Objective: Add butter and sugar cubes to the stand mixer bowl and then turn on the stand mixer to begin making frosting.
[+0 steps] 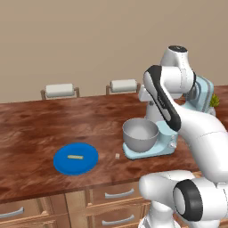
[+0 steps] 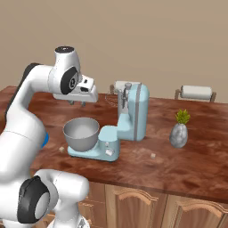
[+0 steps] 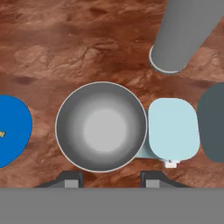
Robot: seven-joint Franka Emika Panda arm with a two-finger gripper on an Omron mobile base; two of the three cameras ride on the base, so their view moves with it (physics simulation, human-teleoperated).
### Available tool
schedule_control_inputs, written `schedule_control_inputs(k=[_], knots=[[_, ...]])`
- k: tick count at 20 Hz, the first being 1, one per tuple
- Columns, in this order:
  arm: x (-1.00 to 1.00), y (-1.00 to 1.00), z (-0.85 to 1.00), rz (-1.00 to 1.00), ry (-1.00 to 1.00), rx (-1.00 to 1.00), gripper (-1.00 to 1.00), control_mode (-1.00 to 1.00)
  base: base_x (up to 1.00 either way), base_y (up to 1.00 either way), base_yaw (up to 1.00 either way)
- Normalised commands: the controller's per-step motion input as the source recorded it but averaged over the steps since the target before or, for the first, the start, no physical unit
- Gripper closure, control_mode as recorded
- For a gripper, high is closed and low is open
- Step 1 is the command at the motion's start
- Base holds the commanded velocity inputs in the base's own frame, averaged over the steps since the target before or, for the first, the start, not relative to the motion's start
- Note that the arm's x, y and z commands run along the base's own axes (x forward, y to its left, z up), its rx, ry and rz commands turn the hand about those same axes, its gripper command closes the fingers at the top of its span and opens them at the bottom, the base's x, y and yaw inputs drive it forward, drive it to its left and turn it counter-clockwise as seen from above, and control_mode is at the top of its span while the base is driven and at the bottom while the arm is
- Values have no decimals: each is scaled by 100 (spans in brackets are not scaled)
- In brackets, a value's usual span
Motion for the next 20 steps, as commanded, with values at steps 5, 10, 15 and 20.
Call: schedule_control_inputs(k=[5, 10, 15, 20], knots=[[-13, 0, 0, -1, -1, 0, -100, -100, 0, 0, 0], [-41, -24, 1, -5, -7, 1, -100, -100, 0, 0, 0], [-48, -49, 0, 0, -4, 10, -100, -100, 0, 0, 0], [-43, -62, 0, 0, -3, 15, -100, -100, 0, 0, 0]])
